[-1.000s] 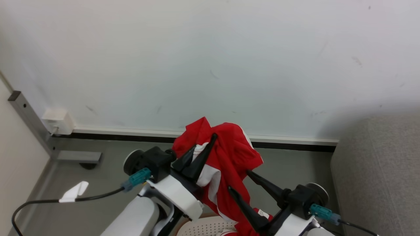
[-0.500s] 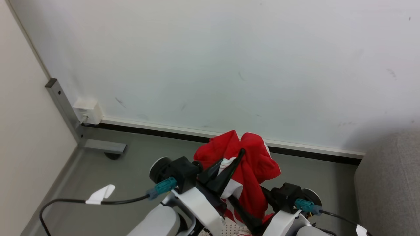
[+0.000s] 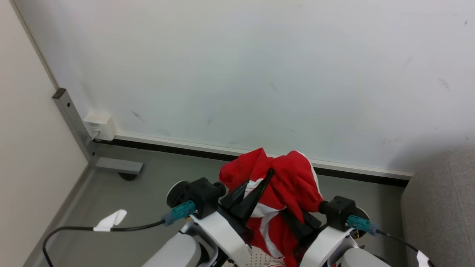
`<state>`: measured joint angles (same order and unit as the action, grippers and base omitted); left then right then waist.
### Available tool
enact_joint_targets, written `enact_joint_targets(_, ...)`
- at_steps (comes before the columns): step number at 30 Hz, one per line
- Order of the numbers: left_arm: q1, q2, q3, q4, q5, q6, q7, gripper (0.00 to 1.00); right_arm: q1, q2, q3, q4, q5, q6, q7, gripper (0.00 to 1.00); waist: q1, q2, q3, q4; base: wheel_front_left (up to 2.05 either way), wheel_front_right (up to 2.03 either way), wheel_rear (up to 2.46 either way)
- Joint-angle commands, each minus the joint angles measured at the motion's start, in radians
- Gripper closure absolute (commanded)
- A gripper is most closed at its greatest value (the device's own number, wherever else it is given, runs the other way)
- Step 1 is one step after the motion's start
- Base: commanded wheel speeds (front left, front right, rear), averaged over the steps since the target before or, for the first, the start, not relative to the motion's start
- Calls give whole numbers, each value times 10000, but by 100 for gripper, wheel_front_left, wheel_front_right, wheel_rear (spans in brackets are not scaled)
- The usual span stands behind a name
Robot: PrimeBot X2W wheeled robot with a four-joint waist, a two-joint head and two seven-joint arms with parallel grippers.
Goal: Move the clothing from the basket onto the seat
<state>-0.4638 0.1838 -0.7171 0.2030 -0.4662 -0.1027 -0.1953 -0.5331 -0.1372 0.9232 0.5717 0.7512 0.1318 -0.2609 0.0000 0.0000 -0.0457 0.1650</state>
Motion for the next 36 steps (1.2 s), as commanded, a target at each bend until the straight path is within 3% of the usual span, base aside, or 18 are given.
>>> enact_joint_targets(1,144,76,92,82,-160,82,-72,100,328,-166,-435,-183,-190,-21,-30,100,0,0,26,-73,0,0,0)
enact_joint_targets(7,287,51,38,258,-251,116,-94,100,1200,-479,-1703,-848,-608,-21,-29,100,0,0,65,-319,0,0,0)
enact_joint_targets(9,353,-4,-94,262,-258,87,-81,91,1530,-572,-2206,-1208,-821,-21,-30,100,0,0,85,-461,0,0,0)
enact_joint_targets(11,435,-16,-231,265,-273,50,-51,75,1811,-597,-2704,-1618,-1098,-21,-30,100,0,0,116,-674,0,0,0)
enact_joint_targets(12,444,-5,-312,258,-244,18,-59,59,1919,-596,-2918,-1794,-1223,-21,-30,100,0,0,133,-790,0,0,0)
enact_joint_targets(14,523,-17,-490,229,-304,-24,-93,2,2063,-584,-3323,-2056,-1448,-21,-30,100,0,0,168,-1059,0,0,0)
enact_joint_targets(25,522,106,-847,-45,-155,-86,-283,0,2250,-989,-4373,-2507,-2091,-21,-30,100,0,0,309,-2414,0,0,0)
enact_joint_targets(36,502,403,-748,174,-6,109,-453,0,2627,-1435,-5467,-3581,-2588,-21,-31,100,0,0,619,-4504,0,0,0)
